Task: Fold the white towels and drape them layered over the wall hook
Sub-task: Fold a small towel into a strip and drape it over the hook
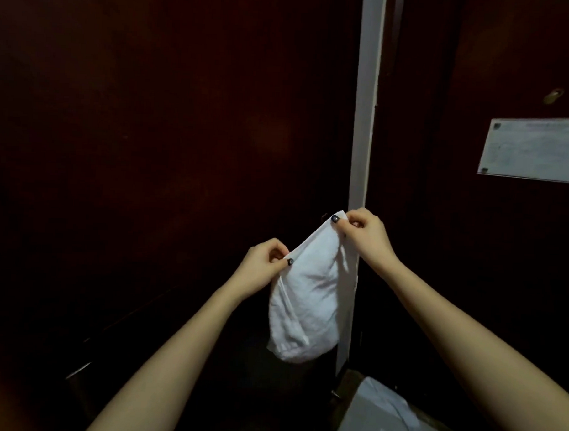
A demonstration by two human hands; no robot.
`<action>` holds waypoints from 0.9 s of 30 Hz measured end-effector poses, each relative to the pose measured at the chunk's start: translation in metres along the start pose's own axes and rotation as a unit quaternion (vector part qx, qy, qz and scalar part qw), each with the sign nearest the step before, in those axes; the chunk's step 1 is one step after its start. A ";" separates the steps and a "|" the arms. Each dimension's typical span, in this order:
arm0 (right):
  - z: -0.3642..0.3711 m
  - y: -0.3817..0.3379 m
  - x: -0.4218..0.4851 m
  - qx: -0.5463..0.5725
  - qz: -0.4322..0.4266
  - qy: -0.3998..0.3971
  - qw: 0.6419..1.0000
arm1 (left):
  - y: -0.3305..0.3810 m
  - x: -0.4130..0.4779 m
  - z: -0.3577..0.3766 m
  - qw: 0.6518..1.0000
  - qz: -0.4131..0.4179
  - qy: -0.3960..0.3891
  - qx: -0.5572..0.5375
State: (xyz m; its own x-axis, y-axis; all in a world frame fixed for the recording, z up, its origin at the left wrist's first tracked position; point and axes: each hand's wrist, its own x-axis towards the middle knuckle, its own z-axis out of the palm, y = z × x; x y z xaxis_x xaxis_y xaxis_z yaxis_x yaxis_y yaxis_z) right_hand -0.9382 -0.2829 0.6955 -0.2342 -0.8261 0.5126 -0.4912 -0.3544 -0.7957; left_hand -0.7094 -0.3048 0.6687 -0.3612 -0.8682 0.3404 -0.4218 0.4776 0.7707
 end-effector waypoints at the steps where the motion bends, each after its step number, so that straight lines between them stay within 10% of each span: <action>1: 0.002 -0.002 -0.006 0.008 -0.004 0.010 1.000 | 0.001 -0.009 -0.003 0.999 0.013 0.007 0.035; 11: 0.029 -0.001 -0.089 0.137 0.024 -0.040 0.989 | 0.025 -0.111 -0.032 0.996 -0.021 0.050 0.073; 27: 0.106 -0.077 -0.260 0.216 -0.037 -0.428 0.877 | 0.066 -0.318 -0.082 0.922 -0.163 0.337 -0.103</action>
State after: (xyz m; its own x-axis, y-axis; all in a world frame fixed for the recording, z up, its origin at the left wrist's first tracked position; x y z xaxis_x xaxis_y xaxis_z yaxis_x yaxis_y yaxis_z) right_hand -0.7508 -0.0872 0.5896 0.5904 -0.7553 0.2847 -0.0726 -0.4009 -0.9132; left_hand -0.5539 -0.0079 0.6555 0.3847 -0.8807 0.2764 -0.2255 0.2006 0.9533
